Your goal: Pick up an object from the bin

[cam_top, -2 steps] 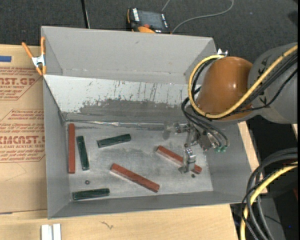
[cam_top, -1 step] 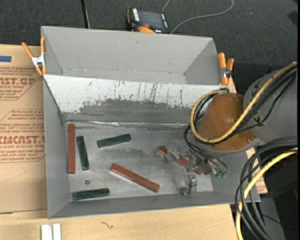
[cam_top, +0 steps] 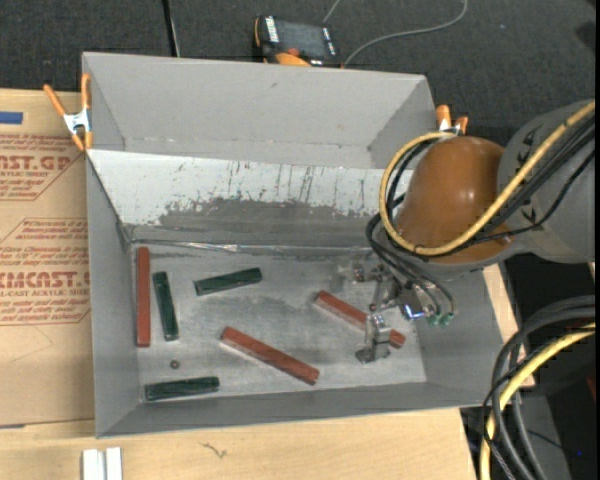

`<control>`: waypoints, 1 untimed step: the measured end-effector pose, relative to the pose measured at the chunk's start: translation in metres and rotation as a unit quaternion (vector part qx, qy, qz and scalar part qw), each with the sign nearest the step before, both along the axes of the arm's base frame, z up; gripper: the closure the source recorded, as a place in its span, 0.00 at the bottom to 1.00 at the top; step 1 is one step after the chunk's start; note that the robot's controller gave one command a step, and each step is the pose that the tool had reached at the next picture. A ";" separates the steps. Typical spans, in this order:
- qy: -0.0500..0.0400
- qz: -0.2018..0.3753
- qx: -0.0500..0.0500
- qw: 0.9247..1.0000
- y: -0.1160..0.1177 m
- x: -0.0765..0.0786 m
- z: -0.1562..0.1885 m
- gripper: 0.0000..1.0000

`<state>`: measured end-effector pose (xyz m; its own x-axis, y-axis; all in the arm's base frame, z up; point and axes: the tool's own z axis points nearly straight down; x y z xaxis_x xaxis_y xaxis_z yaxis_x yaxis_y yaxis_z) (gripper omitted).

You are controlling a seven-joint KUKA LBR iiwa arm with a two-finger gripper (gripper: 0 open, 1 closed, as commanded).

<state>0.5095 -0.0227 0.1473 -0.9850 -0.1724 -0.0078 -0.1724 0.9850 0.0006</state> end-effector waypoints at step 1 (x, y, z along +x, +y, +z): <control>0.003 -0.091 0.000 0.996 -0.023 0.017 -0.078 0.00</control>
Offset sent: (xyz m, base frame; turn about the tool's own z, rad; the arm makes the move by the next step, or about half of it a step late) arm 0.0167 -0.0241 -0.0773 0.1825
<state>0.5265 -0.0456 0.0690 -1.0000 0.0086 -0.0015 0.0086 1.0000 0.0012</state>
